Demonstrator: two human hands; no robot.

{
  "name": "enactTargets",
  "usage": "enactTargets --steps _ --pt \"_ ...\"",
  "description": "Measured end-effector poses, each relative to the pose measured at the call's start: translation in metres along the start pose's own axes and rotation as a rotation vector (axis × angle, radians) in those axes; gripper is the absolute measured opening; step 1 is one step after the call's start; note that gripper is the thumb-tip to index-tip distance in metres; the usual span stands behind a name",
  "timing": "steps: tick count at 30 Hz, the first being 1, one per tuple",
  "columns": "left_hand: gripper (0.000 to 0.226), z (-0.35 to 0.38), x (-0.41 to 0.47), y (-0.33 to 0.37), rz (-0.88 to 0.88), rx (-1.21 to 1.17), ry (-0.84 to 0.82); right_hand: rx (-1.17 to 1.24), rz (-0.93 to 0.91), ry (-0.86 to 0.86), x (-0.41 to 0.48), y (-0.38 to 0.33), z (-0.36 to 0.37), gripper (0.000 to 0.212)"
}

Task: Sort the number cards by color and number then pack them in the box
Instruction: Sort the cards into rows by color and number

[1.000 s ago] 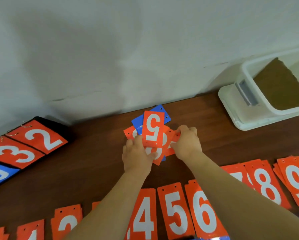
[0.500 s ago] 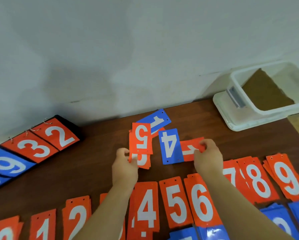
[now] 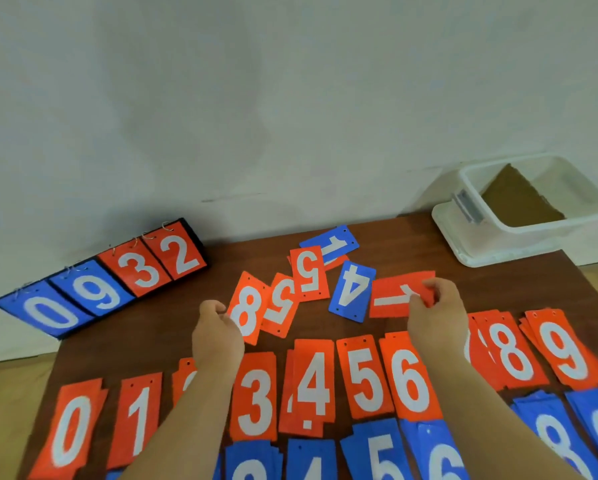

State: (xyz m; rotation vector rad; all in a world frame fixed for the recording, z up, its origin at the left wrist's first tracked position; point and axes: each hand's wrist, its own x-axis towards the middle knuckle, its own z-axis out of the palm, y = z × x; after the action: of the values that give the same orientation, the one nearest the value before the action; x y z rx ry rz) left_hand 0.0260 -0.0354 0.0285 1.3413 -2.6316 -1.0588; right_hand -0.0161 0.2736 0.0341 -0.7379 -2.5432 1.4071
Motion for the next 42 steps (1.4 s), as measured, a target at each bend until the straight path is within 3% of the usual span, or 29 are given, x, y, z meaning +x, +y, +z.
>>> enactTargets --steps 3,7,10,13,18,23,26,34,42 --pt "0.022 -0.032 -0.009 -0.013 0.085 -0.153 -0.009 0.125 0.043 -0.124 -0.02 -0.017 -0.004 0.026" --pt "0.023 -0.077 -0.027 -0.026 0.194 -0.137 -0.186 0.285 0.092 -0.541 -0.056 -0.052 -0.012 0.022" --pt "0.023 -0.106 -0.041 -0.026 0.252 -0.101 -0.313 0.26 0.024 -0.764 -0.079 -0.074 -0.014 0.022" --pt "0.024 -0.122 -0.059 -0.022 0.314 -0.147 -0.354 0.192 -0.009 -0.845 -0.097 -0.084 -0.013 0.021" --pt "0.026 -0.126 -0.089 -0.026 0.408 -0.299 -0.396 0.253 0.03 -0.835 -0.115 -0.08 -0.017 0.02" --pt "0.048 -0.118 -0.119 -0.031 0.427 -0.321 -0.672 0.246 0.029 -0.83 -0.123 -0.072 -0.035 0.023" --pt "0.05 -0.104 -0.138 -0.025 0.409 -0.295 -0.808 0.178 -0.03 -0.814 -0.118 -0.062 -0.051 0.025" --pt "0.049 -0.012 -0.2 0.021 0.384 -0.26 -0.621 0.011 -0.122 -0.602 -0.052 0.009 -0.149 0.035" --pt "0.047 0.181 -0.288 0.123 0.471 -0.14 -0.543 -0.132 -0.017 -0.45 0.071 0.121 -0.298 0.034"
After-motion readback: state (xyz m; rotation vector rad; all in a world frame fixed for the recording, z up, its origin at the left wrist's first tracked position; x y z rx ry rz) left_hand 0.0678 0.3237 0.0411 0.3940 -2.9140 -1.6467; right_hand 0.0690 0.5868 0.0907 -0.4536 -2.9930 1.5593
